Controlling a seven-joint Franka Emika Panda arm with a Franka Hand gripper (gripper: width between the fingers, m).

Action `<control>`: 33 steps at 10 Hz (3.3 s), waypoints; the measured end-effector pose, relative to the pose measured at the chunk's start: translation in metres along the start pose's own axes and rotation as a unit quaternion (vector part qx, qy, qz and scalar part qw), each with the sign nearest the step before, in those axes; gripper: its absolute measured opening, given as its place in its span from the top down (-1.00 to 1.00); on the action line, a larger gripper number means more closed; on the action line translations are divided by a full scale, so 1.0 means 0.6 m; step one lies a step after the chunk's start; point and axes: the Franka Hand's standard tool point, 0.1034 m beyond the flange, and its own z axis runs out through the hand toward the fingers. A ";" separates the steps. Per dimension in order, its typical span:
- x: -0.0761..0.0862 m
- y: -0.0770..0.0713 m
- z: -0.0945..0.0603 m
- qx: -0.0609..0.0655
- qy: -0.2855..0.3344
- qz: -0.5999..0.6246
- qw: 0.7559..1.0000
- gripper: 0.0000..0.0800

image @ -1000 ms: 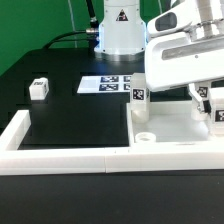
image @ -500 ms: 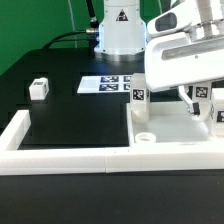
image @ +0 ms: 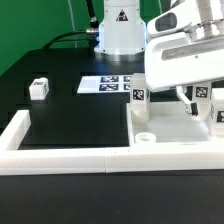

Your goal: Assemble square table

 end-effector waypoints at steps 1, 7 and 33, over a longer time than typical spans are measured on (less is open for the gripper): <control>-0.001 0.000 0.000 0.001 -0.006 0.003 1.000 -0.62; 0.019 -0.004 -0.030 0.009 -0.141 0.024 0.990 -0.62; 0.016 0.009 -0.009 -0.148 -0.139 0.608 0.768 0.26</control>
Offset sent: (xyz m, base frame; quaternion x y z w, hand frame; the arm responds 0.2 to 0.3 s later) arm 0.0116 -0.0211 0.0280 -0.0665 -0.0397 -0.0341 0.9964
